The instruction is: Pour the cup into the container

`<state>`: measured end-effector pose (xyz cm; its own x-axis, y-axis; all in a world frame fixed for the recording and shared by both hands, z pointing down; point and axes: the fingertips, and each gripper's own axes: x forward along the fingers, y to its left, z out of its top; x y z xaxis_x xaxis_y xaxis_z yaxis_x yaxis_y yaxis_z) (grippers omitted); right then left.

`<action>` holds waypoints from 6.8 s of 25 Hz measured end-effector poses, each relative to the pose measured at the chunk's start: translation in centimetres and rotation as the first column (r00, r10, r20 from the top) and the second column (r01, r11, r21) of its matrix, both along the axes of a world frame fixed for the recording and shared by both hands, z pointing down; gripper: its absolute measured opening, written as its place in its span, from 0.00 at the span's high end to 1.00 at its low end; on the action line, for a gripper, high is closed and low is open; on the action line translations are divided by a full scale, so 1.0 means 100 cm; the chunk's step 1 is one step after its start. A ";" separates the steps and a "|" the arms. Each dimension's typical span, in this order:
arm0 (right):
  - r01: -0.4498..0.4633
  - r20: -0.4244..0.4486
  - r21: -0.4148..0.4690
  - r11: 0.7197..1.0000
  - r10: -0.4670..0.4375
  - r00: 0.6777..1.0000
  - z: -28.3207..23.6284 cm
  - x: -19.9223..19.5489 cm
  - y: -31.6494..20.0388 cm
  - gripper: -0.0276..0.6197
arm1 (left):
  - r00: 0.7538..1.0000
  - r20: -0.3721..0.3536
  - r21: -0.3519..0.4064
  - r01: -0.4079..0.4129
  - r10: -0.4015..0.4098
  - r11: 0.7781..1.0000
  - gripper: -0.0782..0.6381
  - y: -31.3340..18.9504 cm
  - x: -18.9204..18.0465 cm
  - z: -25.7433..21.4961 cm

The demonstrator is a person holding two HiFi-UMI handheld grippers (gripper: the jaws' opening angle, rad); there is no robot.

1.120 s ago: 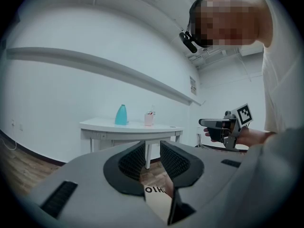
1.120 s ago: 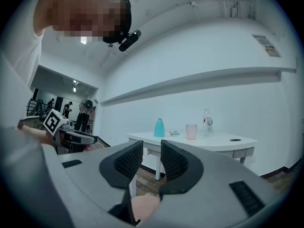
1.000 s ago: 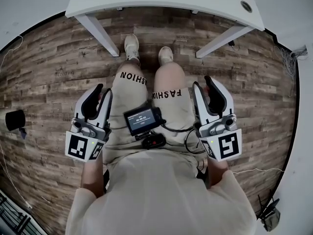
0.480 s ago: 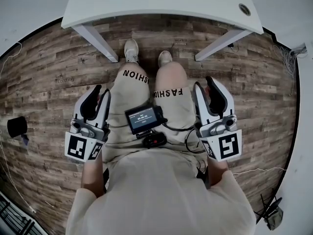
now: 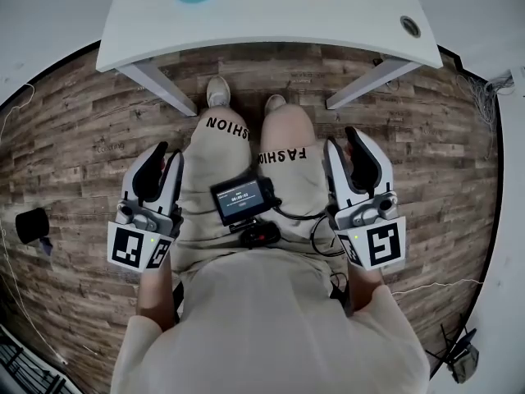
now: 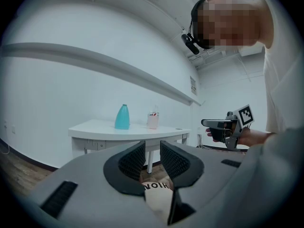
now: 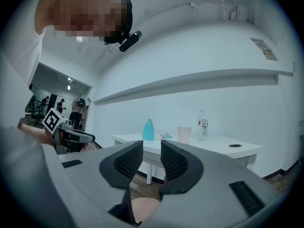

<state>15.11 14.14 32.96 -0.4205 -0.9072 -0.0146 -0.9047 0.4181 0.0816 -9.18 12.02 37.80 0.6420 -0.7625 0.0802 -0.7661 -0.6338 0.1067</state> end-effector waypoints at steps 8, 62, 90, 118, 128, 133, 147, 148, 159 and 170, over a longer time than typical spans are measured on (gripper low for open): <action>0.008 -0.006 0.003 1.000 -0.008 1.000 0.003 -0.001 -0.023 0.80 | 1.000 -0.008 0.003 0.011 -0.011 1.000 0.74 -0.022 -0.001 0.002; 0.091 -0.015 -0.048 0.995 -0.092 0.996 0.030 -0.012 -0.151 0.80 | 0.999 0.004 -0.065 0.037 -0.037 0.997 0.74 -0.137 0.006 0.036; 0.061 -0.044 0.007 0.998 -0.061 0.997 0.004 0.002 -0.205 0.80 | 0.998 0.035 0.021 0.048 -0.048 0.999 0.75 -0.182 0.012 -0.003; 0.065 -0.051 -0.010 0.998 -0.065 0.997 -0.024 0.024 -0.237 0.80 | 0.997 0.041 0.033 0.064 -0.065 0.997 0.75 -0.212 0.017 -0.030; 0.060 -0.048 -0.021 0.998 -0.061 0.997 -0.031 0.029 -0.236 0.80 | 0.997 0.042 0.040 0.058 -0.059 0.998 0.75 -0.212 0.019 -0.041; 0.054 -0.044 -0.007 0.999 -0.054 0.998 -0.037 0.031 -0.233 0.80 | 0.997 0.044 0.046 0.056 -0.058 0.997 0.75 -0.211 0.021 -0.046; 0.031 -0.064 0.028 0.999 -0.029 0.998 -0.049 0.029 -0.216 0.80 | 0.997 0.039 0.049 0.061 -0.063 0.997 0.75 -0.200 0.022 -0.050; 0.031 -0.067 0.030 0.999 -0.029 0.997 -0.049 0.028 -0.215 0.80 | 0.997 0.039 0.048 0.060 -0.062 0.997 0.75 -0.199 0.023 -0.050; 0.020 -0.053 0.042 0.999 -0.018 0.998 -0.048 0.032 -0.211 0.80 | 0.996 0.056 0.046 0.062 -0.064 0.997 0.75 -0.201 0.024 -0.050; 0.022 -0.055 0.035 0.999 -0.020 0.998 -0.043 0.036 -0.214 0.79 | 0.997 0.060 0.051 0.049 -0.052 0.997 0.75 -0.204 0.029 -0.050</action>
